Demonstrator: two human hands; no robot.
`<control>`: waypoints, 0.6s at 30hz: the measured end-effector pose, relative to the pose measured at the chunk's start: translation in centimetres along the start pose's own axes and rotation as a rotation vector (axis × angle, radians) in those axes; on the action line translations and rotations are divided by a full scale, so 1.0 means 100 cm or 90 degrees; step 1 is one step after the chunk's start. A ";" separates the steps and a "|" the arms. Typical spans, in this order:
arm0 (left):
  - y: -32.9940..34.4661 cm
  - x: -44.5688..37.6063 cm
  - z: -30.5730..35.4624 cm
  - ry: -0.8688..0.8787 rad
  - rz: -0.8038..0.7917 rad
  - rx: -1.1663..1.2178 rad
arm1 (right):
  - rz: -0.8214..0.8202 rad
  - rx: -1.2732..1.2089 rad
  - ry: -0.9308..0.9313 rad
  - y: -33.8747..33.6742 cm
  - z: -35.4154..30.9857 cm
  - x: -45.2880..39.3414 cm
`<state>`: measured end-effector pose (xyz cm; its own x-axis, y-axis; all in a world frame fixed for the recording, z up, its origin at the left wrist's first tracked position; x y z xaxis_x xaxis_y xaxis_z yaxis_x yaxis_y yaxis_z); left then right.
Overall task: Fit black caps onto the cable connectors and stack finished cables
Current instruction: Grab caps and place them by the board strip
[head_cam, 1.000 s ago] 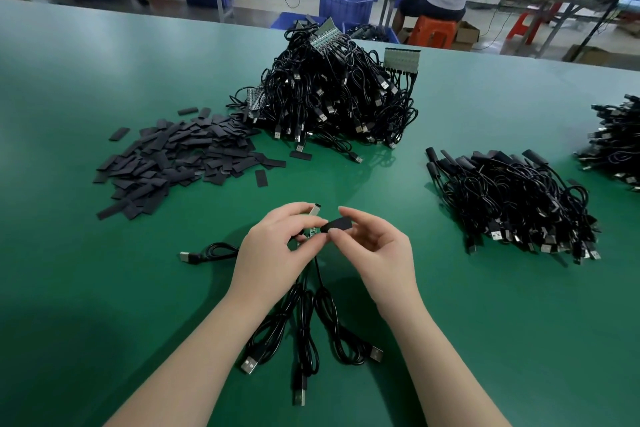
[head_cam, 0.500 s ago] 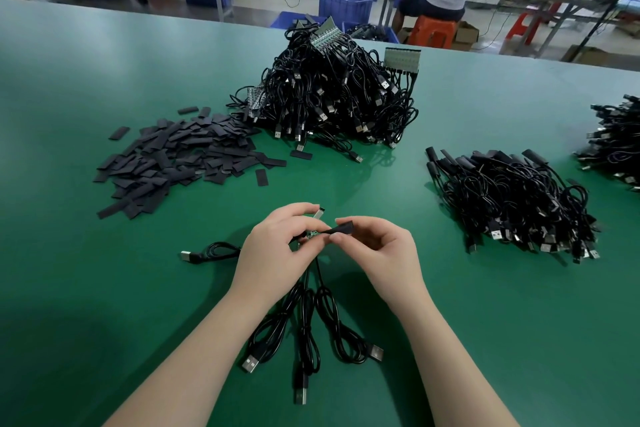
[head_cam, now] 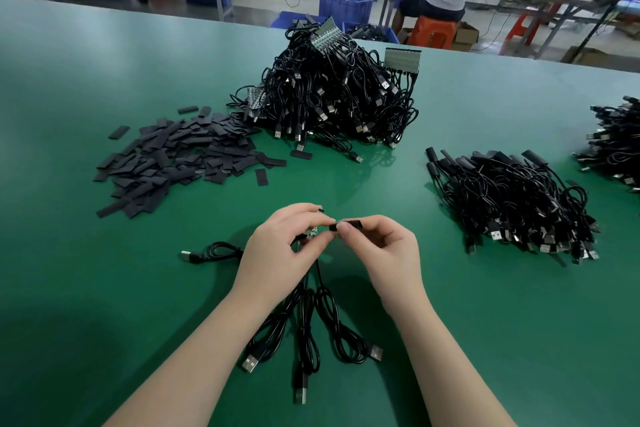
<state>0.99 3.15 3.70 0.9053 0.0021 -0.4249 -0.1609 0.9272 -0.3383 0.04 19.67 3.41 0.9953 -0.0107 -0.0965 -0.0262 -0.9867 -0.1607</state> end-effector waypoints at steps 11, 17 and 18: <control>0.000 0.001 -0.009 -0.087 0.018 0.029 | 0.066 -0.132 0.062 -0.005 0.007 -0.002; 0.000 0.002 -0.003 -0.092 -0.007 -0.120 | 0.048 -0.098 0.065 -0.001 0.007 -0.001; -0.001 0.002 -0.002 -0.090 -0.004 -0.115 | 0.048 -0.095 0.066 -0.001 0.008 -0.001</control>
<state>1.08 3.00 3.47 0.9505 0.0599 -0.3049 -0.2106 0.8456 -0.4905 -0.14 19.92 2.70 0.9956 -0.0937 -0.0004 -0.0937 -0.9956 -0.0083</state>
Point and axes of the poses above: each hand's wrist, its own x-axis away from the middle knuckle, its own y-axis out of the palm, z = x × y, the point moved 5 cm from there along -x, towards the middle knuckle, and after that the axes turned 10 degrees about x, right-handed, at the moved point
